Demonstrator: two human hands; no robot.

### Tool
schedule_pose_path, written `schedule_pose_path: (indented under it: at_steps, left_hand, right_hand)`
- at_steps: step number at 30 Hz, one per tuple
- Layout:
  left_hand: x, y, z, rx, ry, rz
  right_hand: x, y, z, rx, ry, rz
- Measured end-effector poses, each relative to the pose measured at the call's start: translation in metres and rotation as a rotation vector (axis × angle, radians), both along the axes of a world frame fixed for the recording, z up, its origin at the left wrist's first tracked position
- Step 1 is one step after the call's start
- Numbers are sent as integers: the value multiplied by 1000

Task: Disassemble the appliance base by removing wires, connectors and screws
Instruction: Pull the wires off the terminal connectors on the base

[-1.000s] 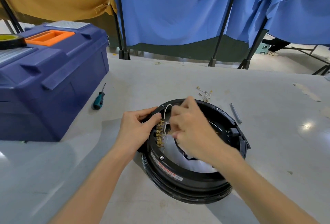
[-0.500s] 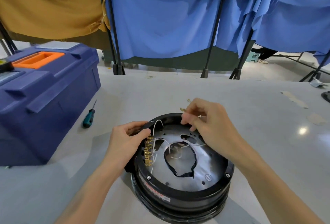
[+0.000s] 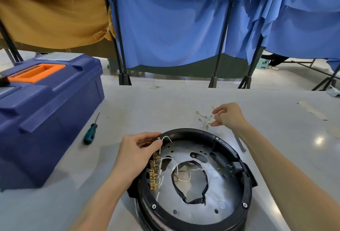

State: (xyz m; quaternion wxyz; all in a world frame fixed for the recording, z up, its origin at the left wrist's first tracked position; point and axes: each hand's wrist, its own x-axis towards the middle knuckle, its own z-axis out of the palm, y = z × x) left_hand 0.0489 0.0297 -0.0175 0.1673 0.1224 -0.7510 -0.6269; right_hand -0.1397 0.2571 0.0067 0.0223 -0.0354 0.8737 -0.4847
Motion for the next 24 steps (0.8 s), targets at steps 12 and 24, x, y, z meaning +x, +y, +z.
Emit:
schedule_pose_path:
  at_steps: [12, 24]
  left_hand:
    - [2, 1, -1, 13, -8, 22]
    - [3, 3, 3, 14, -23, 39]
  right_hand:
    - [-37, -24, -24, 302, 125, -147]
    - [-34, -17, -28, 180, 107, -121]
